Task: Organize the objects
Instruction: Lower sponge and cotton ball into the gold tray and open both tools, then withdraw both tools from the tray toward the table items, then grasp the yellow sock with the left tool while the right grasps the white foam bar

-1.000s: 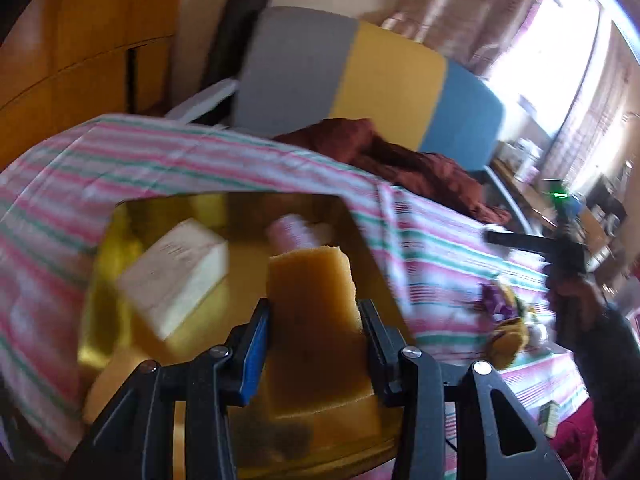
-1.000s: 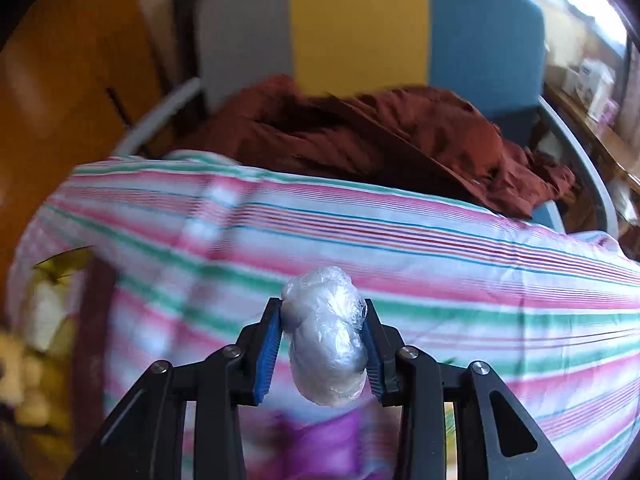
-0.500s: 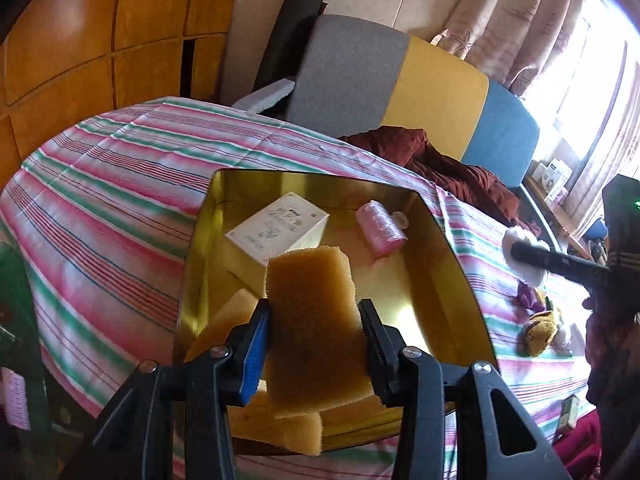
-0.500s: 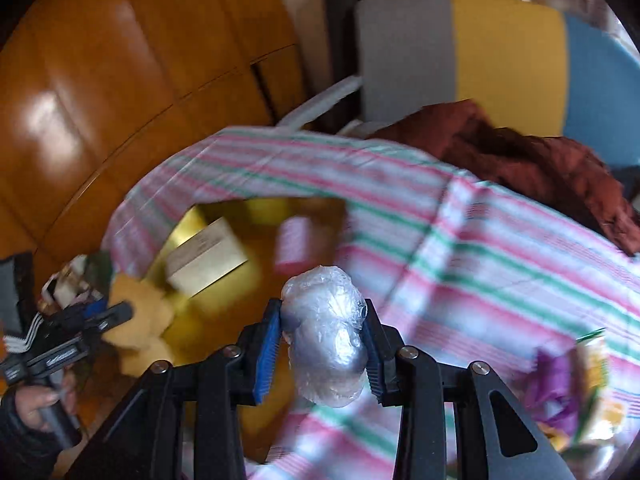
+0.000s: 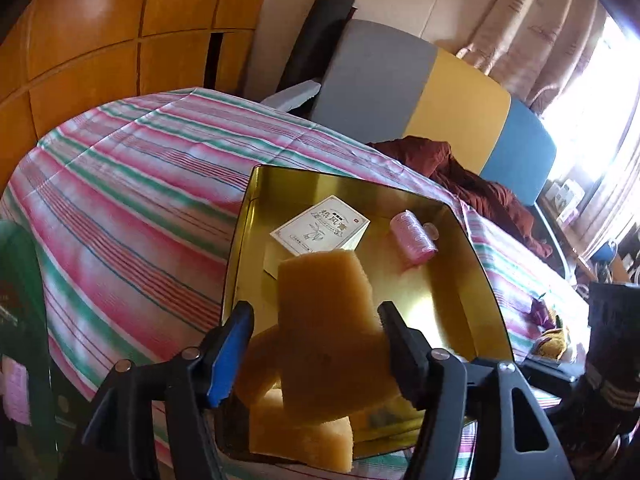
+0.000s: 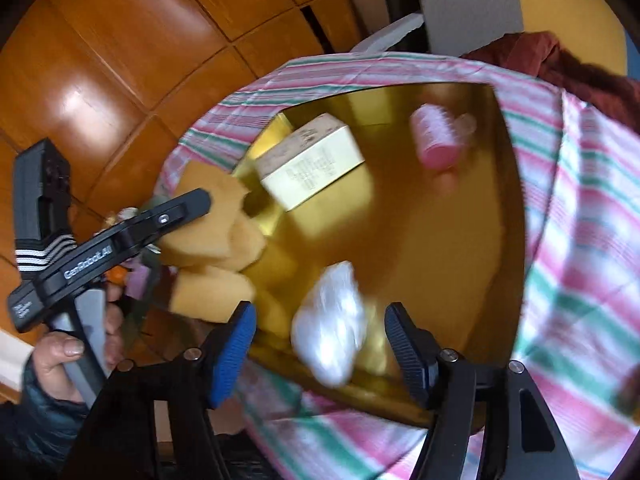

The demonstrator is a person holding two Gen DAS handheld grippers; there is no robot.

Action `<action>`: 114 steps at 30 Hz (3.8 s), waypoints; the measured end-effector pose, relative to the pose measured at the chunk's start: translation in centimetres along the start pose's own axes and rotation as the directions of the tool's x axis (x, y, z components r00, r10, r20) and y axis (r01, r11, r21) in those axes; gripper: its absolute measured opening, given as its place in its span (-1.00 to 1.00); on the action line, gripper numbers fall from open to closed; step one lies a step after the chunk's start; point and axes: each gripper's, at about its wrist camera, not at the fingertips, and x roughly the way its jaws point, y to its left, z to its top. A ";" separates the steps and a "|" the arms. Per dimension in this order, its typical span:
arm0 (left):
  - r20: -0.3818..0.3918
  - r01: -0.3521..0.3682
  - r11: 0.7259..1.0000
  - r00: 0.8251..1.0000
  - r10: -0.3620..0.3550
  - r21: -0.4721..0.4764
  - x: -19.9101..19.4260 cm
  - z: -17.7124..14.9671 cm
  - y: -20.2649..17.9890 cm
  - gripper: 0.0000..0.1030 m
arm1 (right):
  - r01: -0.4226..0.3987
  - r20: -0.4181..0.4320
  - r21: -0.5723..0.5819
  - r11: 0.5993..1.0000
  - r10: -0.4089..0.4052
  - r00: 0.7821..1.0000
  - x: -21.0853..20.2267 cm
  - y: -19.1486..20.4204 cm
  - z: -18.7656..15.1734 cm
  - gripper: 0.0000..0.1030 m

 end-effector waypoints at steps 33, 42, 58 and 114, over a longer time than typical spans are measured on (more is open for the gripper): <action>0.033 0.014 0.998 0.999 -0.015 0.055 -3.2 -2.2 -3.5 0.29 | 0.131 0.153 0.046 0.990 -0.137 0.979 -8.0 -0.2 -4.8 0.82; 0.012 0.085 0.986 0.996 -0.087 0.142 -3.3 -3.7 -6.5 0.29 | 0.246 0.179 0.161 0.956 -0.274 0.945 -12.0 -4.2 -8.1 1.00; -0.121 0.257 0.901 0.966 -0.229 0.350 -2.3 -5.5 -15.6 0.29 | 0.459 0.159 0.406 0.790 -0.556 0.816 -22.2 -12.4 -14.3 1.00; -0.393 0.482 0.697 0.869 -0.301 0.531 9.9 -10.4 -33.7 -0.29 | 0.440 0.077 0.552 0.708 -0.569 0.819 -29.8 -24.7 -15.2 0.73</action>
